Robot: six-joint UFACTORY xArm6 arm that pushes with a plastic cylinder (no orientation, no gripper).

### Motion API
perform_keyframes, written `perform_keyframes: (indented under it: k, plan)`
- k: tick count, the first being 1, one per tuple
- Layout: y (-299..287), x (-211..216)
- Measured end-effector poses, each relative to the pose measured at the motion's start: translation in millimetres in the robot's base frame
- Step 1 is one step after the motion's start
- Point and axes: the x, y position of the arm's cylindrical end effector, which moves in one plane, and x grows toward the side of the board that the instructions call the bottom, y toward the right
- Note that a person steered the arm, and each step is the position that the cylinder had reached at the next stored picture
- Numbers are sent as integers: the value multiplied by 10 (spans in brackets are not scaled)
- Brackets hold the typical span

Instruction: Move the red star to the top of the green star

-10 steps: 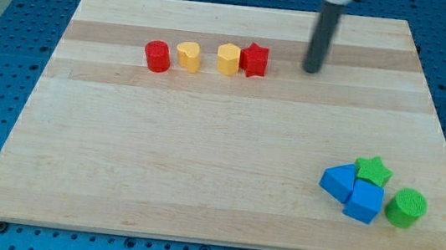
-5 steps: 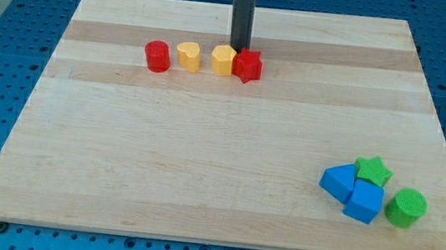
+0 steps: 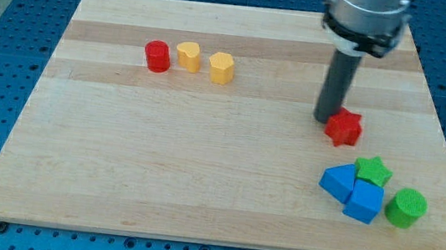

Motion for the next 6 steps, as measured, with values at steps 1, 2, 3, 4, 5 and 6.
perform_keyframes:
  k: [1, 2, 3, 4, 5, 6]
  plan:
    - [184, 85]
    - [306, 317]
    - [347, 438]
    - [274, 431]
    - [-119, 230]
    - [-413, 195]
